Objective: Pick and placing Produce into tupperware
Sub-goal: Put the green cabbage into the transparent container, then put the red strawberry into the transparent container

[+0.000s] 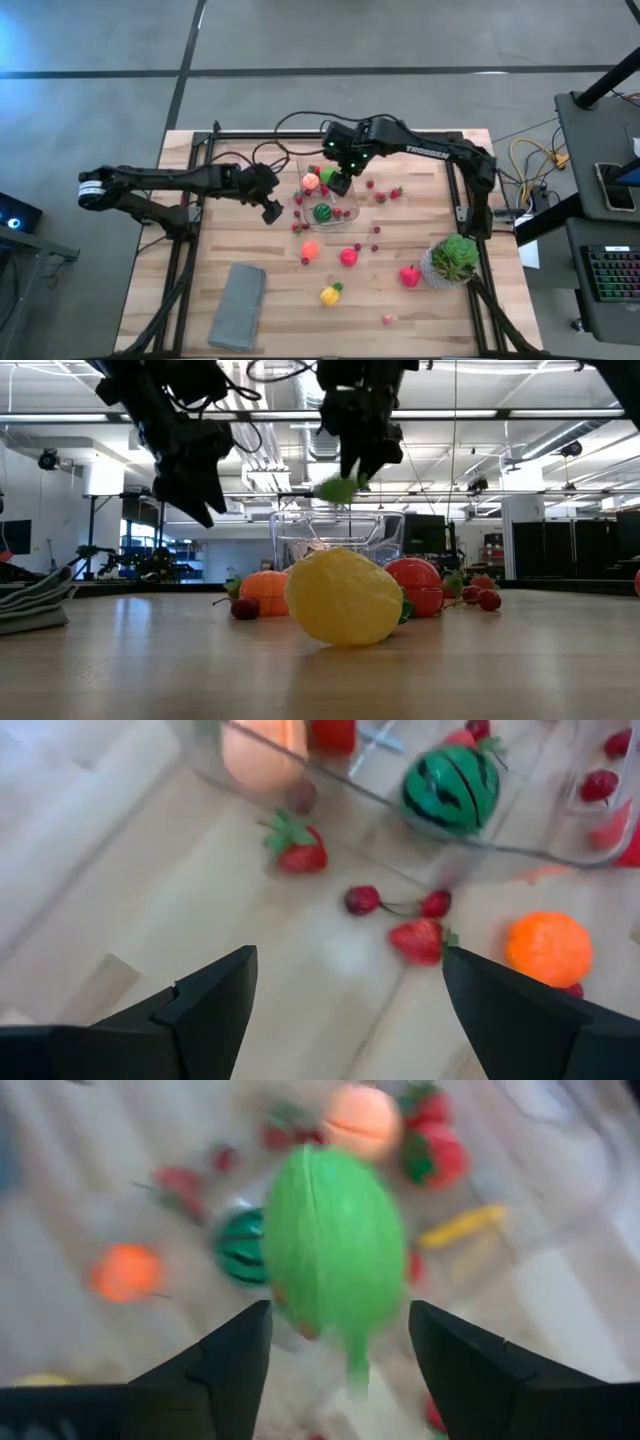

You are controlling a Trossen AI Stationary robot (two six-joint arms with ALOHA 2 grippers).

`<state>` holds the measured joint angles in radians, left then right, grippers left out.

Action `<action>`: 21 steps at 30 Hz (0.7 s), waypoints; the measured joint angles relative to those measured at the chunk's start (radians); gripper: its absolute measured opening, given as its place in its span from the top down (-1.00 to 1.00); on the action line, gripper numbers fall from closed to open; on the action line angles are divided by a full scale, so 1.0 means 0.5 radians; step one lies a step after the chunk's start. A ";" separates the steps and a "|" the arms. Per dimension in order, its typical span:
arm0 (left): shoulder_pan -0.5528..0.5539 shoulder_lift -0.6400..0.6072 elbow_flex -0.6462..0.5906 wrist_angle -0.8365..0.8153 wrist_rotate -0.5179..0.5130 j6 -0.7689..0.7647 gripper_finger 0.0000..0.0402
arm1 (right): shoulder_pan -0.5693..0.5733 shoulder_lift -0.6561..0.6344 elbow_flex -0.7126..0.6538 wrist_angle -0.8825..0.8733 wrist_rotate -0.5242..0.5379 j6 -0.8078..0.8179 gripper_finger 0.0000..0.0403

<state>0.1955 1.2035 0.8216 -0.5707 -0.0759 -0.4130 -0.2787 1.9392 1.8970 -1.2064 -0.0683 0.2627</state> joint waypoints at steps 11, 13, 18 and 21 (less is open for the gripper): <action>-0.001 0.076 -0.097 0.212 -0.033 0.060 -0.51 | 0.036 0.132 0.310 -0.300 0.297 0.040 -0.51; -0.001 0.114 -0.101 0.270 -0.058 0.056 -0.51 | 0.034 0.089 0.341 -0.302 0.300 0.070 -0.53; -0.001 0.281 -0.129 0.446 -0.060 0.065 -0.51 | 0.028 -0.047 0.415 -0.369 0.515 0.156 -0.57; -0.002 0.400 -0.169 0.592 -0.055 0.291 -0.51 | 0.025 -0.149 0.420 -0.433 0.696 0.157 -0.59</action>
<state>0.1946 1.4038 0.7370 -0.2745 -0.1032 -0.2676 -0.2659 1.8647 2.1071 -1.4227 0.2797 0.3413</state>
